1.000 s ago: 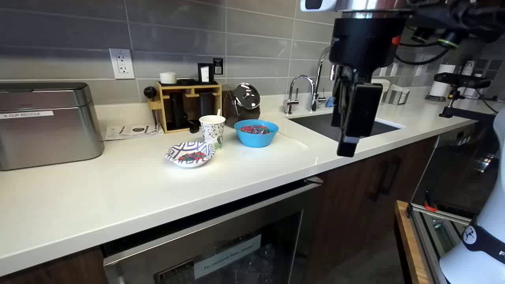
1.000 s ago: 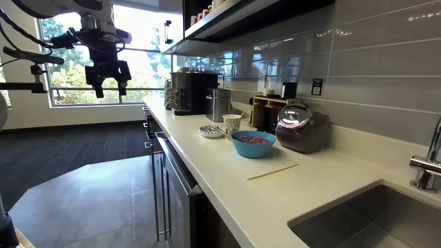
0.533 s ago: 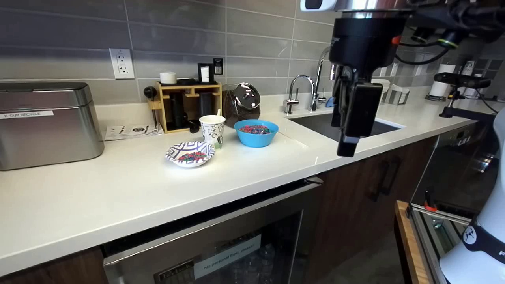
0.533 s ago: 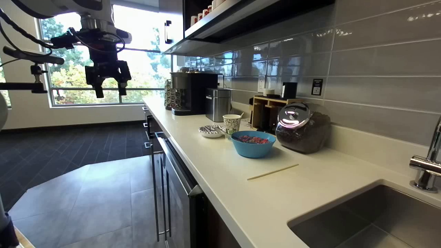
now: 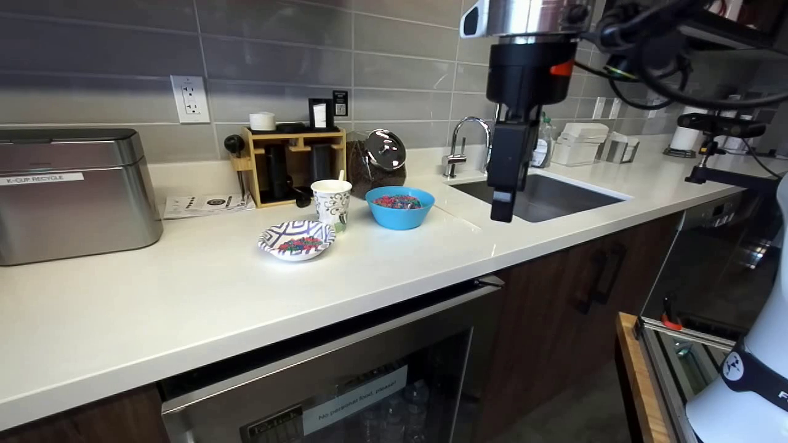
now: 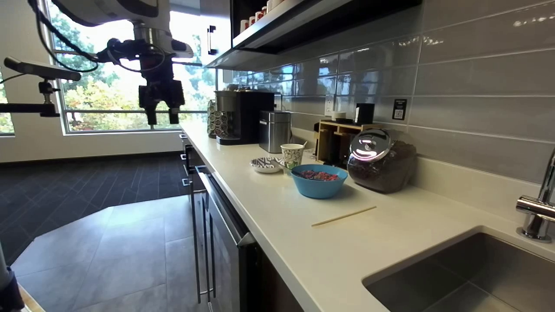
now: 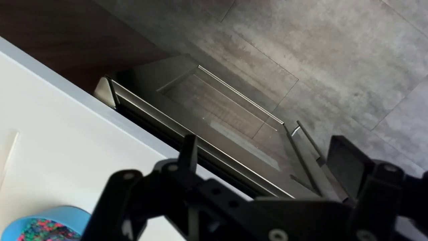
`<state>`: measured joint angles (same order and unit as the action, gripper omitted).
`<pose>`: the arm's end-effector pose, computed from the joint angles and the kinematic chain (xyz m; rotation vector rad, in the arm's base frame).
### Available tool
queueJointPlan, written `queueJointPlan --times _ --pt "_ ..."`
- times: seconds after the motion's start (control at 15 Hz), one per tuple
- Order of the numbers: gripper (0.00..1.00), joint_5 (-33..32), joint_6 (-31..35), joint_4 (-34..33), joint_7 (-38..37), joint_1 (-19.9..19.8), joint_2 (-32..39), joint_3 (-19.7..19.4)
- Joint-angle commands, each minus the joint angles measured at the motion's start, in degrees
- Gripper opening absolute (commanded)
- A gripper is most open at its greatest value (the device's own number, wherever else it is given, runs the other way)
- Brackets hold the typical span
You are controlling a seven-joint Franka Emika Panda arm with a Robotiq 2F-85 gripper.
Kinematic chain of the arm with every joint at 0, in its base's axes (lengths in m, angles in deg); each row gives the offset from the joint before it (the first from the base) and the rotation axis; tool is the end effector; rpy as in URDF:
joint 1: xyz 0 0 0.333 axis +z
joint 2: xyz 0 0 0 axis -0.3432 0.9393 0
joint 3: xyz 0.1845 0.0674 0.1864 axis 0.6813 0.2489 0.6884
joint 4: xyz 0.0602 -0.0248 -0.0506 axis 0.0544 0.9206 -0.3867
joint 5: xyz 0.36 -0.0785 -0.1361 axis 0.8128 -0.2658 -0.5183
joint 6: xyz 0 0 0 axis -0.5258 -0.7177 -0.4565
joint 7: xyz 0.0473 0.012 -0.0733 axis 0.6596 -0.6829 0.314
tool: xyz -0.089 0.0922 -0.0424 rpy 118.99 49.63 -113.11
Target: Remove the spoon from the bowl
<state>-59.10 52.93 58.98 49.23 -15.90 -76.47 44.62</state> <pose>0.3914 0.1123 0.4020 3.0251 -0.0360 -0.0292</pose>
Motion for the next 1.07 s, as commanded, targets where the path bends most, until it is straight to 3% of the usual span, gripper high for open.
queueJointPlan --times 0.0,0.4,0.47,1.0 --pt "1.00 1.3 3.5 -3.0 -1.9 -4.1 6.9 -5.2" --pt "1.00 5.3 13.7 -5.3 -7.0 -8.7 15.4 -11.1" --pt "1.00 2.9 11.3 -3.7 -4.6 -8.1 12.1 -10.4" --pt "1.00 6.7 13.9 -7.2 -9.2 -9.3 17.6 -12.3"
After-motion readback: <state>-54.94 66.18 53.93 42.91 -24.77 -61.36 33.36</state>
